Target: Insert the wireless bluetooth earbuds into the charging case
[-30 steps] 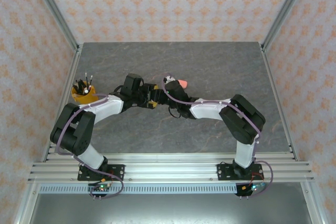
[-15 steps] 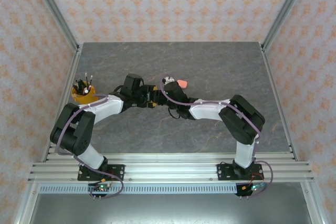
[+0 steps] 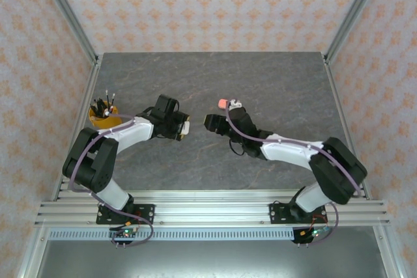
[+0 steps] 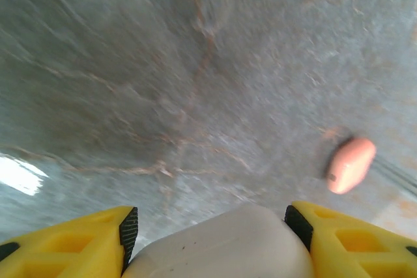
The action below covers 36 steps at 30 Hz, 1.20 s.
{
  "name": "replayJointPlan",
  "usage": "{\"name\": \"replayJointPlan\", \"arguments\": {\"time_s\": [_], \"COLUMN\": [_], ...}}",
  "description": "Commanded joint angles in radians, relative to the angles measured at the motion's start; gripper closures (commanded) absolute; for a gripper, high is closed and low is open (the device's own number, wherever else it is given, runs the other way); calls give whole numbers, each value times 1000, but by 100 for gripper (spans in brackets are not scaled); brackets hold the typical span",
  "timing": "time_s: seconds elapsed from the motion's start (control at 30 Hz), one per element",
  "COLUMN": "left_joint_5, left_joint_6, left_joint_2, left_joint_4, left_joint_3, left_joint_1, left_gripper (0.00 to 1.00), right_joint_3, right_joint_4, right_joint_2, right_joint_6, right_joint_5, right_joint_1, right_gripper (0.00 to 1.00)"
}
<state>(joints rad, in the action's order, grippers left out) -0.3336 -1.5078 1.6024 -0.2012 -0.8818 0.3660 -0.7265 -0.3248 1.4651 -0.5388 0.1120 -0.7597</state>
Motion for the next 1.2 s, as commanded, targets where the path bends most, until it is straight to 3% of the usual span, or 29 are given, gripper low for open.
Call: {"name": "replayJointPlan", "arguments": {"time_s": [0.0,0.3,0.5,0.57,0.73,0.93,1.17], "left_joint_5": [191,604,903,1013,1155,1200,1190], "left_joint_6": [227,608,709,702,616,451,330], "left_joint_2": [14,137,282,350,468,514,523], "left_joint_4": [-225,-560,-711,-771,-884,-944,-904], "left_joint_3": [-117,-374,-513,-563,-632,-608,-541], "left_joint_1": [-3,61,165,212,306,373,430], "left_gripper": [69,71,75,75,74,73,71], "right_joint_3": [38,87,111,116,122,122,97], "right_joint_4": [108,287,334,347,379,443,511], "right_joint_2": [-70,-232,-329,-350,-406,-495,-551], "right_joint_6": [-25,-49,-48,-46,-37,-18,9], "right_joint_5": [-72,-127,-147,-149,-153,-156,-175], "right_joint_1": [19,37,46,49,70,104,115], "right_gripper": [29,28,28,28,28,26,23]}}
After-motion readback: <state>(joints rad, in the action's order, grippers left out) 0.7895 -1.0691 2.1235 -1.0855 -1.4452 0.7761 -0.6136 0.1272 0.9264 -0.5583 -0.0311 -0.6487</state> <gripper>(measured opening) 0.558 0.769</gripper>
